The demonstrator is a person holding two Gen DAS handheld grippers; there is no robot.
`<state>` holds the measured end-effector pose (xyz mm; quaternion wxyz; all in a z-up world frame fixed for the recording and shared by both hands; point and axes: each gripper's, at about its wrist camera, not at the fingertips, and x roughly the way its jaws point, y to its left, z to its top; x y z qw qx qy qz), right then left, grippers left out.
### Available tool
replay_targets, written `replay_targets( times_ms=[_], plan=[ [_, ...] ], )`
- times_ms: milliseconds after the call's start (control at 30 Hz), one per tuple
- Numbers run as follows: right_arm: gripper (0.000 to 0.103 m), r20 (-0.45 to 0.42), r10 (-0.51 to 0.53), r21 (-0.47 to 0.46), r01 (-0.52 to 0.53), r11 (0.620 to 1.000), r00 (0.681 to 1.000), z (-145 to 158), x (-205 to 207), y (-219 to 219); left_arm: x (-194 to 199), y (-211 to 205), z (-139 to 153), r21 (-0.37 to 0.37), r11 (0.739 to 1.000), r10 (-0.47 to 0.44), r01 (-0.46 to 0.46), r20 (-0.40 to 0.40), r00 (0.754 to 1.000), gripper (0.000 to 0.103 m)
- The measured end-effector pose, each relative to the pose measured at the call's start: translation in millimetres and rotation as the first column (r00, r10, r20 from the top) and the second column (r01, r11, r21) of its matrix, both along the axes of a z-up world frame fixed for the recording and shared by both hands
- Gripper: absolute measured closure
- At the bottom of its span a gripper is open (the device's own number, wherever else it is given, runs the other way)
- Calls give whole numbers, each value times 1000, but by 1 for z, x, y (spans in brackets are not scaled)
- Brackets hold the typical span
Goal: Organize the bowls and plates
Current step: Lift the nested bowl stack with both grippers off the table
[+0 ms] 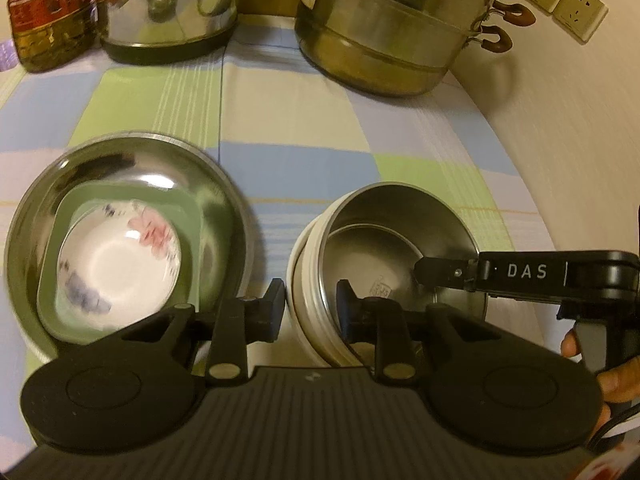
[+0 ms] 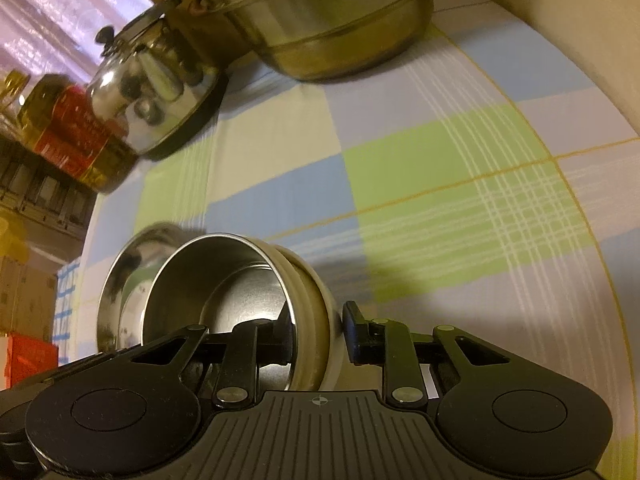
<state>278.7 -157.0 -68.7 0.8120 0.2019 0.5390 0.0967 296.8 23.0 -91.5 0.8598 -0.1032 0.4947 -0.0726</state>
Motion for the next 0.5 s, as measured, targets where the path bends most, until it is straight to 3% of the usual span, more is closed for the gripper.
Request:
replay_targets(
  times_ms=[500],
  plan=[
    [78, -40, 101, 2, -101, 995, 994, 8, -62, 32, -76, 20, 7, 2, 998, 59, -59, -28, 998, 79]
  ],
)
